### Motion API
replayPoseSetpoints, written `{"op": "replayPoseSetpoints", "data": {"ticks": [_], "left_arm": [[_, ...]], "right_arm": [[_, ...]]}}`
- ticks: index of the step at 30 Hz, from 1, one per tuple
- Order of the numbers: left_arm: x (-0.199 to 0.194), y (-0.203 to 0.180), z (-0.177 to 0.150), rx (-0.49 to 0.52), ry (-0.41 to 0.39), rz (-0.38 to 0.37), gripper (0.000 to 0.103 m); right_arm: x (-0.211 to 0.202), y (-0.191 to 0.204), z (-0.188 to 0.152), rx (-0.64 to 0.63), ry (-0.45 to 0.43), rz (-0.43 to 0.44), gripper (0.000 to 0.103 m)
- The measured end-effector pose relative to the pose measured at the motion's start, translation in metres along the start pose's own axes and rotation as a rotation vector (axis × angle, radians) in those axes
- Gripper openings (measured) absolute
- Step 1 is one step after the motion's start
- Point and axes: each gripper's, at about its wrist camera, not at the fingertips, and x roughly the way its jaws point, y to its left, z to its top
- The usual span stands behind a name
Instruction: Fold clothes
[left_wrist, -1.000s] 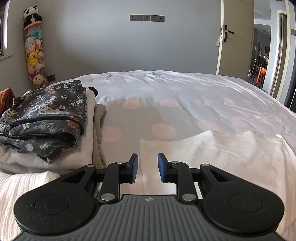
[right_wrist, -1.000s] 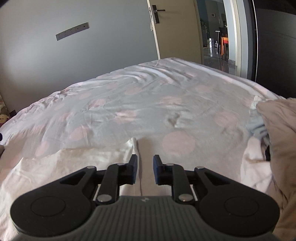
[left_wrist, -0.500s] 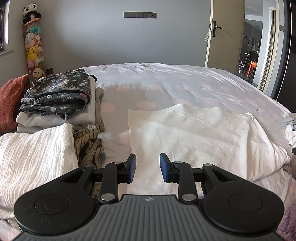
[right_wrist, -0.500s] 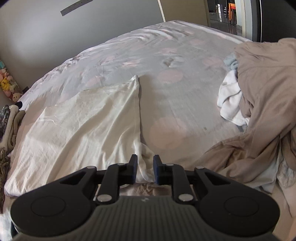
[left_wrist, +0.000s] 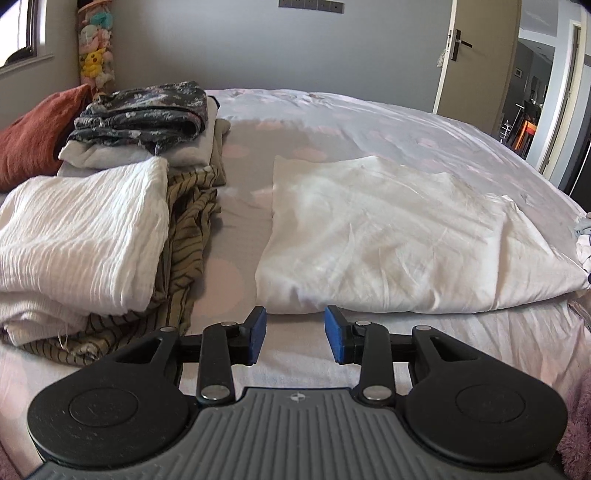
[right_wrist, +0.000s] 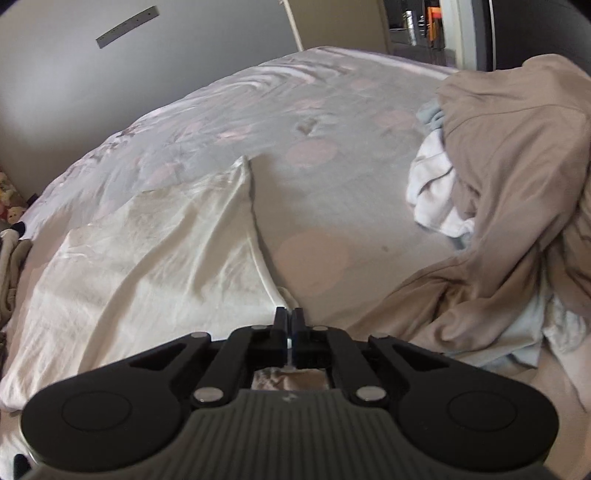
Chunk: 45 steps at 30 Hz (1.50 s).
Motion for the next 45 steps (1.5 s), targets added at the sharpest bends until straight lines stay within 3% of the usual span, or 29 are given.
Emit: {"op": "replayPoseSetpoints", "data": {"ticks": [4, 8, 11, 14, 17, 22, 23, 25, 27, 29, 33, 36, 39, 45], "left_arm": [[0.007, 0.009, -0.007, -0.02, 0.017, 0.015, 0.033], [0.017, 0.018, -0.012, -0.043, 0.025, 0.014, 0.033], [0.025, 0.025, -0.012, -0.054, 0.015, -0.006, 0.033], [0.037, 0.026, -0.008, -0.013, 0.007, -0.026, 0.033], [0.051, 0.025, -0.003, 0.025, 0.002, -0.038, 0.033], [0.066, 0.032, 0.002, -0.038, -0.01, -0.078, 0.031], [0.068, 0.032, 0.002, -0.043, -0.009, -0.086, 0.028], [0.071, 0.03, 0.001, -0.046, -0.009, -0.097, 0.006], [0.07, 0.029, 0.001, -0.047, -0.02, -0.092, 0.0], [0.066, 0.029, 0.002, -0.057, -0.037, -0.085, 0.0], [0.05, 0.033, 0.015, -0.059, -0.088, -0.036, 0.0], [0.047, 0.036, 0.019, -0.048, -0.083, -0.013, 0.0], [0.057, 0.036, 0.007, -0.049, -0.046, -0.029, 0.0], [0.07, 0.037, -0.009, -0.056, 0.008, -0.053, 0.0]], "right_arm": [[0.018, -0.005, 0.0, 0.018, 0.085, -0.064, 0.002], [0.021, -0.005, -0.001, 0.019, 0.1, -0.077, 0.004], [0.007, -0.011, -0.003, 0.07, 0.036, -0.03, 0.012], [-0.003, -0.019, -0.002, 0.127, -0.011, 0.022, 0.029], [0.001, -0.019, -0.001, 0.137, -0.001, 0.04, 0.028], [0.01, -0.014, 0.0, 0.121, 0.027, 0.068, 0.028], [0.012, -0.014, 0.001, 0.12, 0.038, 0.067, 0.027], [0.016, -0.015, 0.001, 0.131, 0.061, 0.075, 0.012], [0.017, -0.016, -0.001, 0.129, 0.07, 0.085, 0.003], [0.014, -0.013, -0.002, 0.109, 0.051, 0.086, 0.002], [-0.006, -0.004, -0.002, 0.046, -0.084, -0.025, 0.0], [-0.005, -0.001, -0.001, 0.017, -0.095, -0.124, 0.0], [0.007, -0.015, 0.001, 0.089, -0.024, -0.088, 0.0], [0.0, -0.019, -0.002, 0.115, -0.001, 0.04, 0.008]]}}
